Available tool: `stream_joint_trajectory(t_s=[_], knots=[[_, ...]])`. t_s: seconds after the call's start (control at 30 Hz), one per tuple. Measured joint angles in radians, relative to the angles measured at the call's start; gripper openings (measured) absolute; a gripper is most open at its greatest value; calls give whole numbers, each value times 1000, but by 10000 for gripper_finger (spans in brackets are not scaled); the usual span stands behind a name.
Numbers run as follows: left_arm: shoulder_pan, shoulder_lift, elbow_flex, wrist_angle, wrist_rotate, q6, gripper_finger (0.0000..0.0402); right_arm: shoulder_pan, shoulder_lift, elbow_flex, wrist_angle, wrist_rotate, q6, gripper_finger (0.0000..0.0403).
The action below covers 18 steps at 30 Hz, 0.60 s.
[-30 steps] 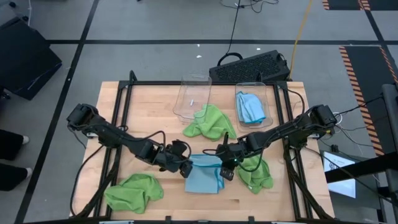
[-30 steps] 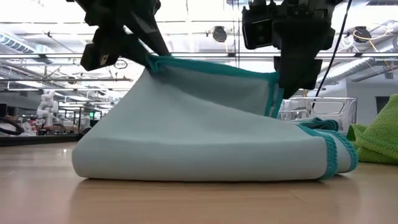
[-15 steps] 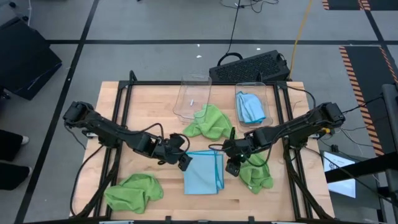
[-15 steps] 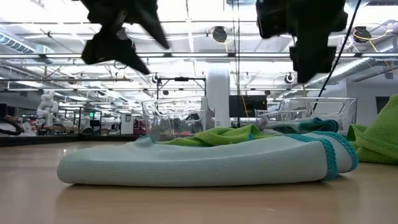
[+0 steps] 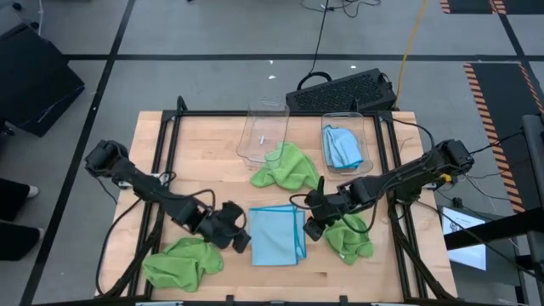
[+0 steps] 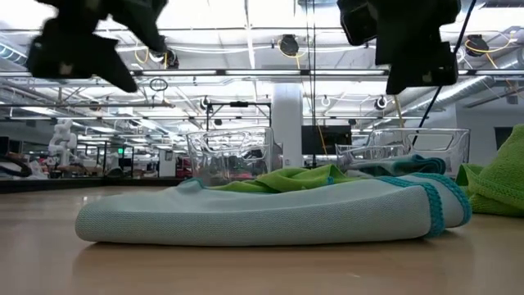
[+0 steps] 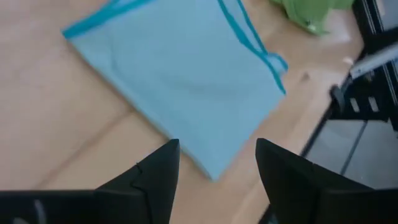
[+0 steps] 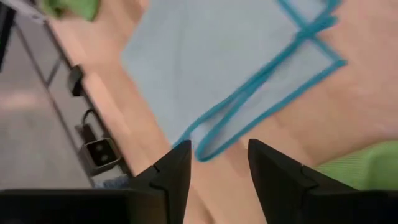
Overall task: Fold microfiber towels
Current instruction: Fold the blue microfiber towel
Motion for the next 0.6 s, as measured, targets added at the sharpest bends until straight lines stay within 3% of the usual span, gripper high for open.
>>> stream_joint_trajectory(t_s=[0.1, 0.2, 0.47, 0.6], knots=[[-54, 1, 0, 53, -39, 24, 219, 18, 0, 0, 28, 8, -7, 164], [-110, 16, 0, 131, -74, 140, 229, 42, 5, 0, 68, 53, -49, 174], [-245, 115, 1, 287, -115, 799, 256, 128, 5, 1, 189, 142, -237, 187], [-256, 182, 2, 304, -121, 988, 261, 168, 5, 1, 180, 190, -251, 187]])
